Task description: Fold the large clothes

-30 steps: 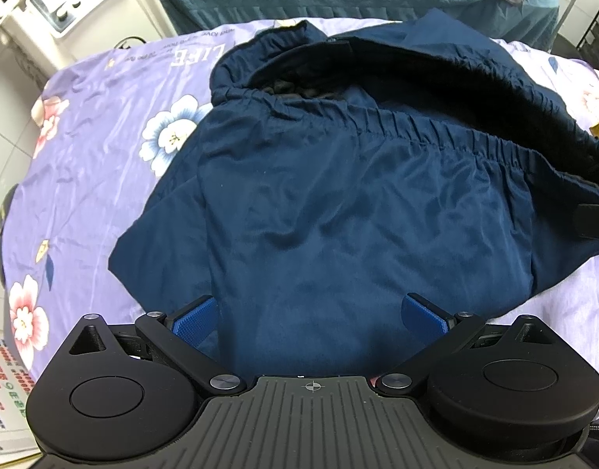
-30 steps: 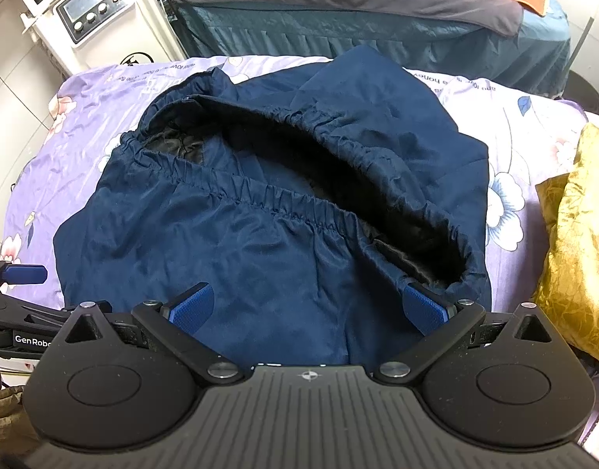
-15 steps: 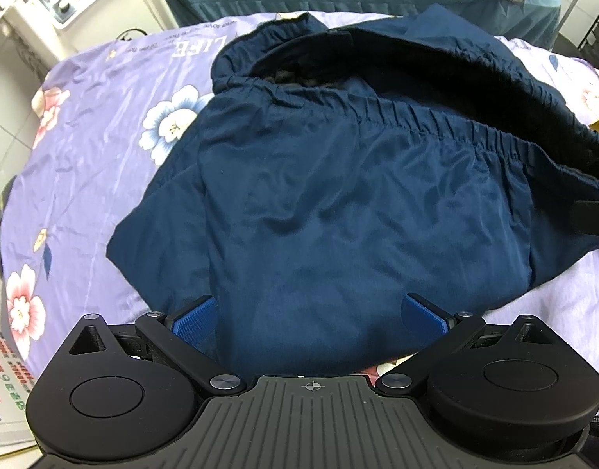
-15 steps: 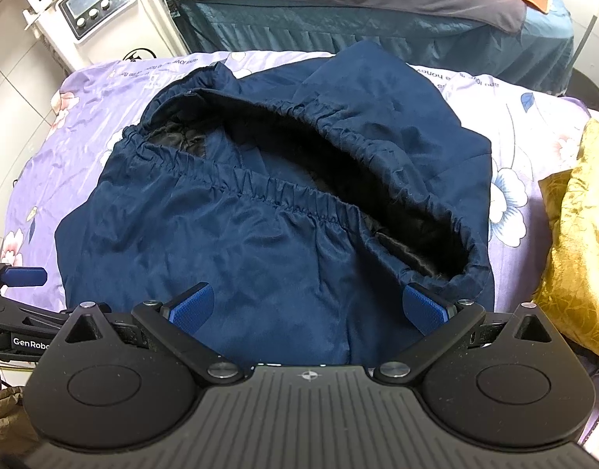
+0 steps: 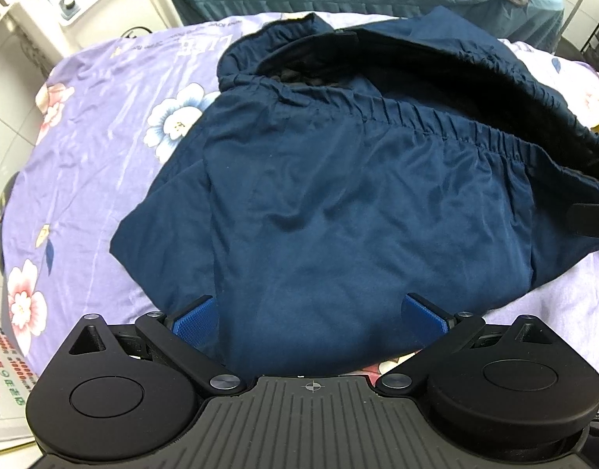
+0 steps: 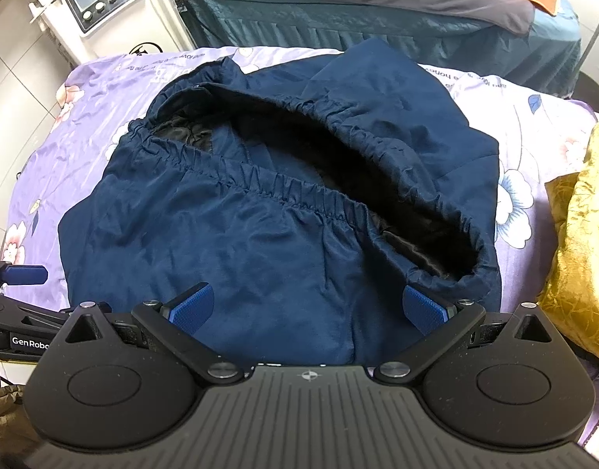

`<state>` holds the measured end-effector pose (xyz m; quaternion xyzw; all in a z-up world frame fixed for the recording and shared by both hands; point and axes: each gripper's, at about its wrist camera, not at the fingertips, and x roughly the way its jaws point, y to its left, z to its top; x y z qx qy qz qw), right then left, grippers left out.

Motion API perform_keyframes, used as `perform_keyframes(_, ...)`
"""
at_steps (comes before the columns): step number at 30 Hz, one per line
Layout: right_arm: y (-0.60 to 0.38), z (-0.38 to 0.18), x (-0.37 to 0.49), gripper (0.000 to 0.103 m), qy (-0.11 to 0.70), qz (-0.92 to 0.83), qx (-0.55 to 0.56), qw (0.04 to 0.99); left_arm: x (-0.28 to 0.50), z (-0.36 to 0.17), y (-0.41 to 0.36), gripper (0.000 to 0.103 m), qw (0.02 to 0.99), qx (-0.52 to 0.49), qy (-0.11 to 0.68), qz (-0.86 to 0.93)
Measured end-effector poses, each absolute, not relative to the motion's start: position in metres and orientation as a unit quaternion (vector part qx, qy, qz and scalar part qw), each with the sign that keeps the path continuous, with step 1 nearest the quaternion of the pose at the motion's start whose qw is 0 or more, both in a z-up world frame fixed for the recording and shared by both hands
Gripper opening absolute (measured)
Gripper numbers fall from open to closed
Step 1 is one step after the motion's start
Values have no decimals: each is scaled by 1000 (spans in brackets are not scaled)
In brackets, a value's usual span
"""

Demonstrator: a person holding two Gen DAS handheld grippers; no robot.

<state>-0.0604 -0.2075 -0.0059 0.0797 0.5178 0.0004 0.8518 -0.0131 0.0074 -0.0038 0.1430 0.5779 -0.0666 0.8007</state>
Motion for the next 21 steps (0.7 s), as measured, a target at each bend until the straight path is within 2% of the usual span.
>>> perform_keyframes(21, -207, -9, -39, 102, 516, 12, 46, 855, 2, -3, 82, 103, 822, 96, 560, -27)
